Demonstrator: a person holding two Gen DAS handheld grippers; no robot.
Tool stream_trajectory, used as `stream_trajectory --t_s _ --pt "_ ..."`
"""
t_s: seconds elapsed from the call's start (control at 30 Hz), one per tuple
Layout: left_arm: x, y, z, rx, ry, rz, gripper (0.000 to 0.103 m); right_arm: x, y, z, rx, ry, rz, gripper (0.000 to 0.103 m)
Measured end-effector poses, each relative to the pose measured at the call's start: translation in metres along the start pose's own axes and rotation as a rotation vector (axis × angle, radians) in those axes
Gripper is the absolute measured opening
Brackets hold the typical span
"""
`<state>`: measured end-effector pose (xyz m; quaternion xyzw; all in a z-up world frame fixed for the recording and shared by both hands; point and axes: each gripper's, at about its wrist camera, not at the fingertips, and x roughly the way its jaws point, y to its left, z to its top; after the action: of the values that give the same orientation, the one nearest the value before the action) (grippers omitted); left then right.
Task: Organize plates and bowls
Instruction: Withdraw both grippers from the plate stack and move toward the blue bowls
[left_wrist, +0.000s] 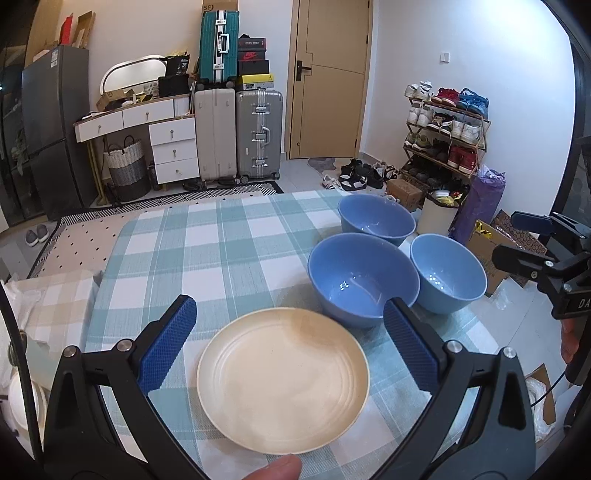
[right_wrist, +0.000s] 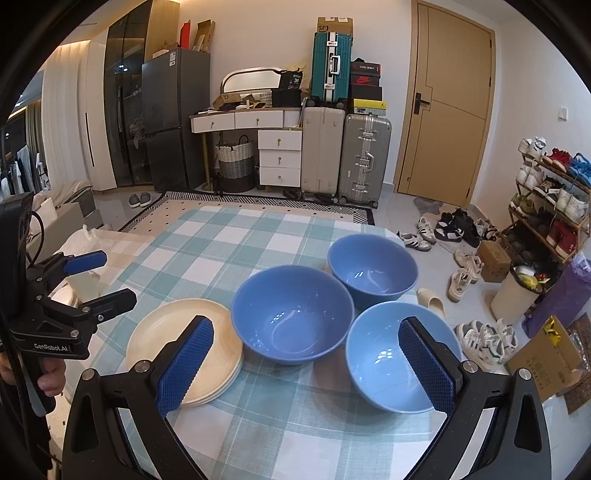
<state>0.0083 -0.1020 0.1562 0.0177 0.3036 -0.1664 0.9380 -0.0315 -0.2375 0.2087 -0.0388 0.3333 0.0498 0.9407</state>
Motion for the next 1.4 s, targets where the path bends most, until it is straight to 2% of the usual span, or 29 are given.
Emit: stream_trajectory --t_s 0.33,0.77,1.4 --pt "0.015 -0.007 0.039 -0.02 0.012 -0.018 0.101 -0.01 -0.039 0.03 0.046 -0.013 -0.021 0.102" --pt "0.062 -0.017 0.082 -0.019 0.027 -0.029 0.101 0.011 -0.079 0.051 0.087 -0.001 -0.033 0.102" --pt "0.152 -0.04 0.112 0.018 0.082 -0.041 0.101 0.057 -0.123 0.065 0.121 0.034 -0.029 0.102"
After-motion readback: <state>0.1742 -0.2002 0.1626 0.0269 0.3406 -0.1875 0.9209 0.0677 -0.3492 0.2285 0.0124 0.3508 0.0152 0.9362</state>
